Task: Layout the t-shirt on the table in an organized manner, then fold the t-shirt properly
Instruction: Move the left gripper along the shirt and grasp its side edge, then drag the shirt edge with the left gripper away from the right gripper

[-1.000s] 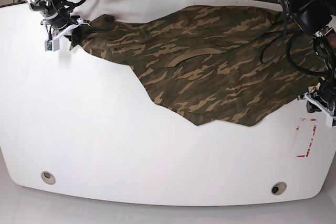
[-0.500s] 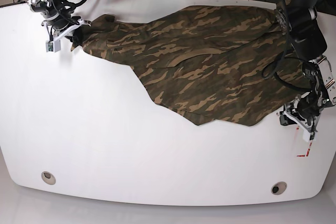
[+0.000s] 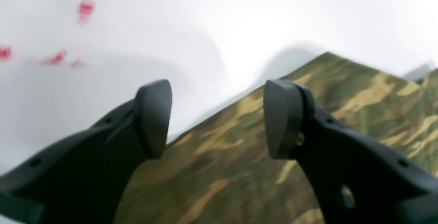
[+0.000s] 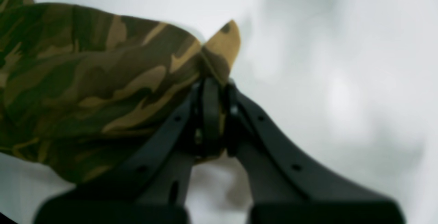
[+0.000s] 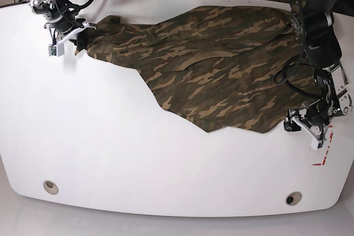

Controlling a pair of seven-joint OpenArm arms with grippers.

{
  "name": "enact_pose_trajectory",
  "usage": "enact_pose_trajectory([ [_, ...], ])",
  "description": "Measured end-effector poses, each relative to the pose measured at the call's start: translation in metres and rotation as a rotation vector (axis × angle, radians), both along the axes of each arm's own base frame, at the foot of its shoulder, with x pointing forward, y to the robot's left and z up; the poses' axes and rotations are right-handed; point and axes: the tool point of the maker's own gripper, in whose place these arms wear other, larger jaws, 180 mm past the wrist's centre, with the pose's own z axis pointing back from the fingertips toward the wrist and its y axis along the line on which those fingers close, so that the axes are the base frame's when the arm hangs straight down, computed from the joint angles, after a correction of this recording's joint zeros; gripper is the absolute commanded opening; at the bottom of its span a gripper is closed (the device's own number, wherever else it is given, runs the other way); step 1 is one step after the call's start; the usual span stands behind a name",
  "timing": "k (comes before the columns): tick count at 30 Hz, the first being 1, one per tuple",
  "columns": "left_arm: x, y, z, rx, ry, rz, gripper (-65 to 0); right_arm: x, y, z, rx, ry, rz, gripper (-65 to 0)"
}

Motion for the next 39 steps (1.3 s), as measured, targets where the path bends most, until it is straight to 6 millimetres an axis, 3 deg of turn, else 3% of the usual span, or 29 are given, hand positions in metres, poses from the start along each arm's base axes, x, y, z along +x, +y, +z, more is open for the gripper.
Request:
enact_pose_trajectory([
  [12,0.0,-0.041,-0.025,-0.036,0.031,-0.078,-24.9,0.001,0.0,0.0,0.0,-0.002,0.0,-65.0],
  [24,0.01,-0.053,-0.029,-0.054,0.016,-0.104,-26.1,0.001,-0.001,0.001,-0.001,-0.002,-0.002,-65.0],
  [27,0.011,-0.054,-0.028,-0.053,0.013,-0.108,-33.5,0.001,-0.001,0.001,-0.001,-0.002,-0.002,-65.0],
  [33,0.004,-0.053,-0.034,-0.048,0.033,-0.112,-62.6,0.001,-0.001,0.001,-0.001,-0.002,-0.002,-65.0],
  [39,-0.004,-0.063,-0.036,-0.067,0.037,-0.184,-64.4,0.004,-0.001,0.002,-0.002,-0.005,-0.001,-65.0],
])
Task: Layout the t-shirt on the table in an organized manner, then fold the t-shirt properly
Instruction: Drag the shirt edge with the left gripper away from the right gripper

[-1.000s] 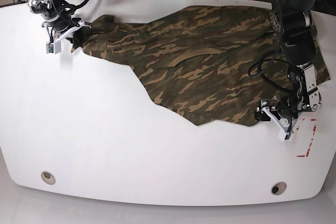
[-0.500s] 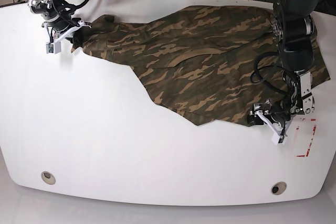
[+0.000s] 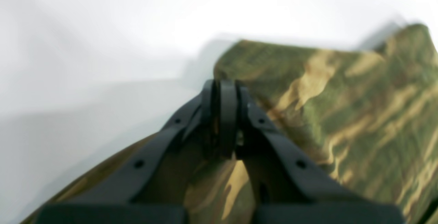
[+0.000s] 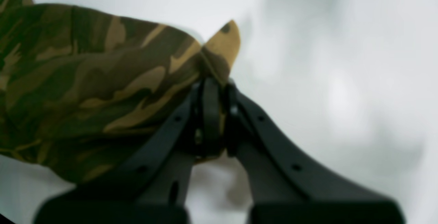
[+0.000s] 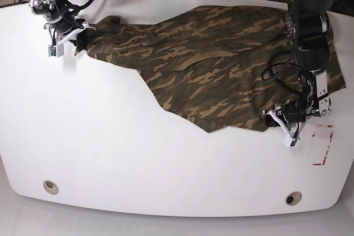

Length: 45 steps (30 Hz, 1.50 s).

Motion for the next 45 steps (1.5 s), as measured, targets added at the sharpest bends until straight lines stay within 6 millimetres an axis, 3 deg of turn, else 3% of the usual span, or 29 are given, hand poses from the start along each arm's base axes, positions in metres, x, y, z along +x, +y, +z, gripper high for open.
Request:
enact_pose_trajectory([
  [12,-0.011,0.012,0.002,-0.004,0.014,-0.056,-65.0,0.004,0.0,0.002,0.0,-0.009,-0.001,-65.0],
  [22,-0.032,0.075,0.011,0.071,0.011,0.067,-65.0,0.018,-0.001,0.008,-0.009,-0.037,0.004,-65.0],
  [31,-0.044,0.094,0.025,0.101,-0.019,0.106,-65.0,0.034,-0.007,0.019,-0.028,-0.074,0.014,-65.0],
  [40,-0.054,0.131,0.062,0.154,-0.083,0.203,-65.0,0.054,-0.009,0.032,-0.037,-0.123,0.028,-65.0],
  [45,-0.057,0.136,0.074,0.212,-0.079,0.194,-65.0,0.072,-0.004,0.043,-0.062,-0.15,0.093,-65.0],
])
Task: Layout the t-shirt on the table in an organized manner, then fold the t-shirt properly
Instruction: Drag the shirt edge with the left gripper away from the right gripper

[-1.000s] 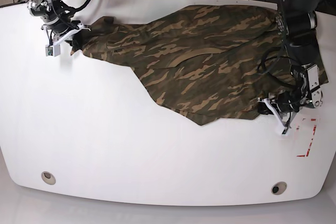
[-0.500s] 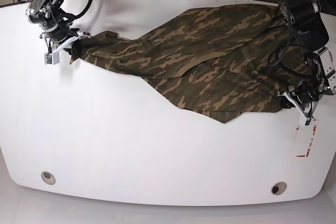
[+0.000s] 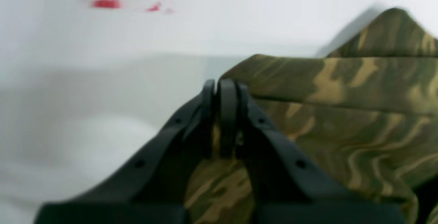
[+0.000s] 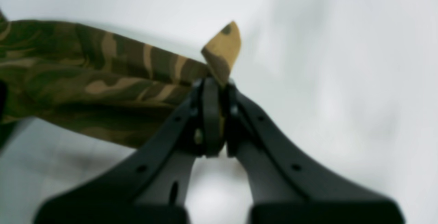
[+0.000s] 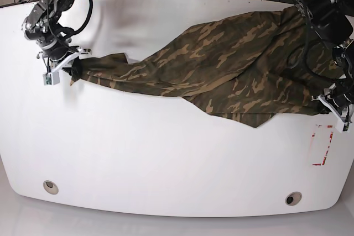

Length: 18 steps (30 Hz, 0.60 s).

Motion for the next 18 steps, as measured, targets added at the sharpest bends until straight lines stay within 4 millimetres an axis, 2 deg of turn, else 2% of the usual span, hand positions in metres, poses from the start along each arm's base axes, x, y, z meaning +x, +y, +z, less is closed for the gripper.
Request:
enact_pose_trajectory([
  [9,0.006,0.0,0.042,0.099,-0.058,-0.022,-65.0,0.035,0.005,0.025,-0.053,-0.059,0.082,-65.0],
  [18,0.005,0.005,0.081,0.168,-0.123,0.018,-65.0,0.079,0.005,0.066,-0.119,-0.161,0.14,-65.0],
])
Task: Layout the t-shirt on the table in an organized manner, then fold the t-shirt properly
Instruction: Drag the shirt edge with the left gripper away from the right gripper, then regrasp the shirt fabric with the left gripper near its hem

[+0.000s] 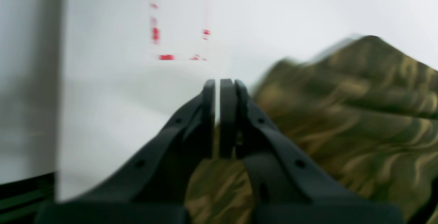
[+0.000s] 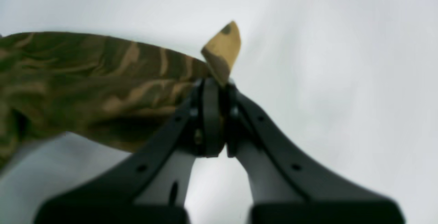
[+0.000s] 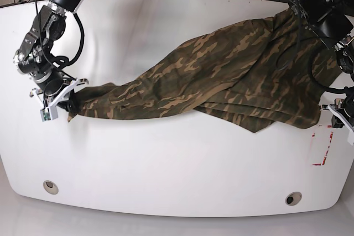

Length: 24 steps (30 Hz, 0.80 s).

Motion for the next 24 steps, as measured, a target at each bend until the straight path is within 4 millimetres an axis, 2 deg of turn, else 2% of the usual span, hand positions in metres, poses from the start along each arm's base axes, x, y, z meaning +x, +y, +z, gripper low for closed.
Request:
enact_pose_trajectory([
  [3,0.004,0.002,0.018,0.028,-0.015,0.011,-65.0,0.011,0.002,0.011,-0.032,-0.019,0.029,-65.0],
  [9,0.024,0.0,0.068,0.051,-0.141,0.01,-65.0,0.039,0.01,0.042,-0.077,-0.088,0.088,-65.0],
  [16,0.042,-0.003,0.101,0.041,-0.216,0.019,-65.0,0.072,0.007,0.091,-0.174,-0.16,0.143,-65.0],
  [18,0.045,-0.005,0.109,0.042,-0.234,0.014,-64.4,0.078,0.005,0.101,-0.199,-0.159,0.151,-65.0],
  [21,0.048,-0.008,0.112,0.044,-0.236,0.002,-59.4,0.08,0.003,0.105,-0.216,-0.16,0.153,-65.0],
  [24,0.045,-0.014,0.096,0.054,-0.175,-0.011,-53.1,0.076,0.004,0.096,-0.216,-0.133,0.155,-65.0],
])
